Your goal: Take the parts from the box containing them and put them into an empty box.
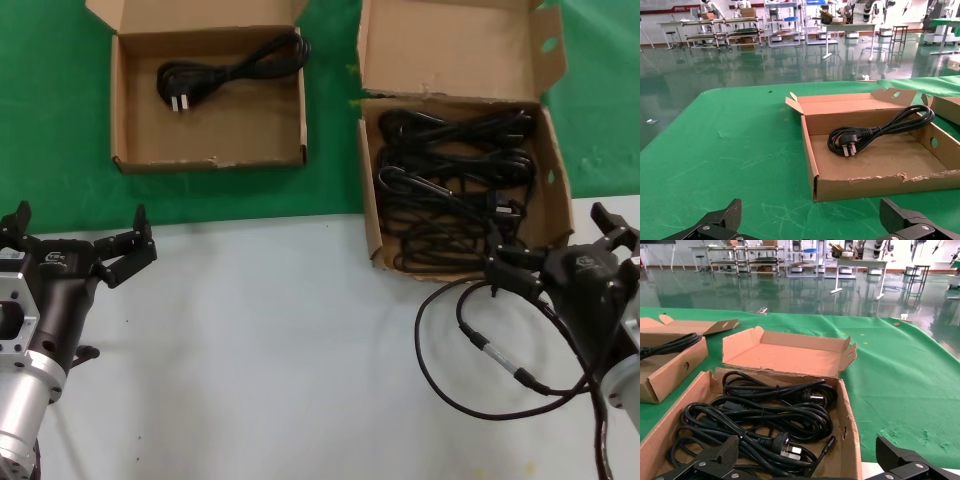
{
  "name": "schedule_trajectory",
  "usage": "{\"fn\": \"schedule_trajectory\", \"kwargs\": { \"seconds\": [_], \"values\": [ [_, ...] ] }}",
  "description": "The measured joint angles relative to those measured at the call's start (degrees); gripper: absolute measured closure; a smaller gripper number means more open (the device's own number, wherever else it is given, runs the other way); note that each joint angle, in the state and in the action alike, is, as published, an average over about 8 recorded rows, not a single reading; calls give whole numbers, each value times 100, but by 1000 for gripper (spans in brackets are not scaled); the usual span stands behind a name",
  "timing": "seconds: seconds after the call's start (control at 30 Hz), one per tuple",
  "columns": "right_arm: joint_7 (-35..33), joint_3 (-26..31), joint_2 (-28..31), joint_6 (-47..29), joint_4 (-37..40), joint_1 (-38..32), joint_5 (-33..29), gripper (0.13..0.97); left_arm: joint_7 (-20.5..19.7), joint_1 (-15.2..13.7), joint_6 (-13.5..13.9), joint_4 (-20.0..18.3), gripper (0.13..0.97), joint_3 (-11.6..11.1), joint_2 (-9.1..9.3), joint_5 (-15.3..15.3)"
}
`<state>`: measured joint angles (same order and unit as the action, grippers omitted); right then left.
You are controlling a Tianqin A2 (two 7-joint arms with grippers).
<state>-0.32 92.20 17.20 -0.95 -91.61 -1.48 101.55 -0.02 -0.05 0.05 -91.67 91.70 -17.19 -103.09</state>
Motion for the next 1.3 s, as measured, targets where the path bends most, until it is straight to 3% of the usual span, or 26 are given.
{"fn": "schedule_trajectory", "kwargs": {
  "seconds": [1.3],
  "values": [
    [0, 0, 0, 0, 0, 0, 0, 129, 0, 0, 0, 0, 132, 0, 0, 0]
  ]
}}
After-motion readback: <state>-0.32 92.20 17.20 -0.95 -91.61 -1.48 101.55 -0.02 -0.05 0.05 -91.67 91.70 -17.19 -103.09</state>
